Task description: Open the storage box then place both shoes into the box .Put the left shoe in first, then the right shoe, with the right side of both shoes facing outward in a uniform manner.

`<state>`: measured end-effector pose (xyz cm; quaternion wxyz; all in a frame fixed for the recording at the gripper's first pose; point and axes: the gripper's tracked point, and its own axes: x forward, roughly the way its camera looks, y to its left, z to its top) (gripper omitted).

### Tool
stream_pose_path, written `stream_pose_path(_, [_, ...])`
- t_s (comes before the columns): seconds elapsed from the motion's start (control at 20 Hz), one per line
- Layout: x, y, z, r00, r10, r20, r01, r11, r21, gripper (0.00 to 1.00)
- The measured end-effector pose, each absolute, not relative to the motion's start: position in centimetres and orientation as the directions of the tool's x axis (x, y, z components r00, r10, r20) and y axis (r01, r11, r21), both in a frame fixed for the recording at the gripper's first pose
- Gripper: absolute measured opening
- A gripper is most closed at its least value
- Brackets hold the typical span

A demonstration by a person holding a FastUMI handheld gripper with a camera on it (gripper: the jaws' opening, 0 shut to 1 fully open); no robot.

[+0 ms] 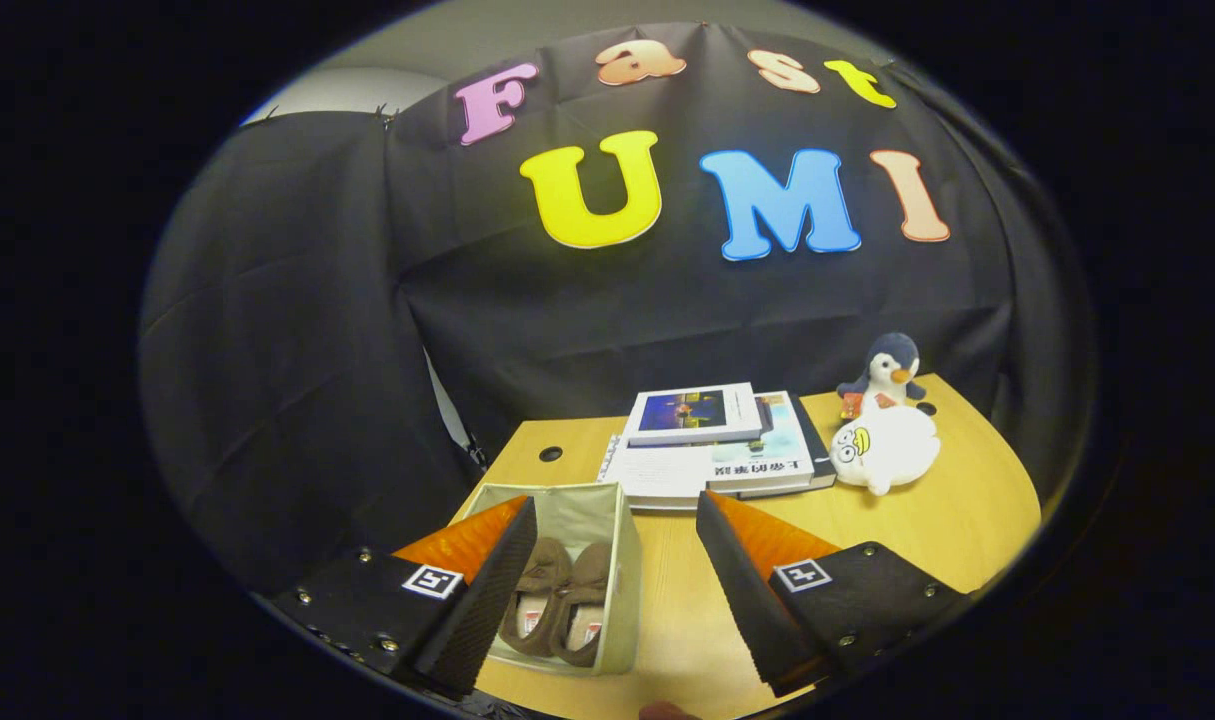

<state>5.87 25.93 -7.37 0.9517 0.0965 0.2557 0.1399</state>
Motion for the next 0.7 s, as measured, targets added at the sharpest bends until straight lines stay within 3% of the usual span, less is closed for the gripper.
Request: stream_pose_path(0.7, [3.2,9.5,0.0,0.946,0.163,-0.279,-0.144,0.986,0.089,0.97])
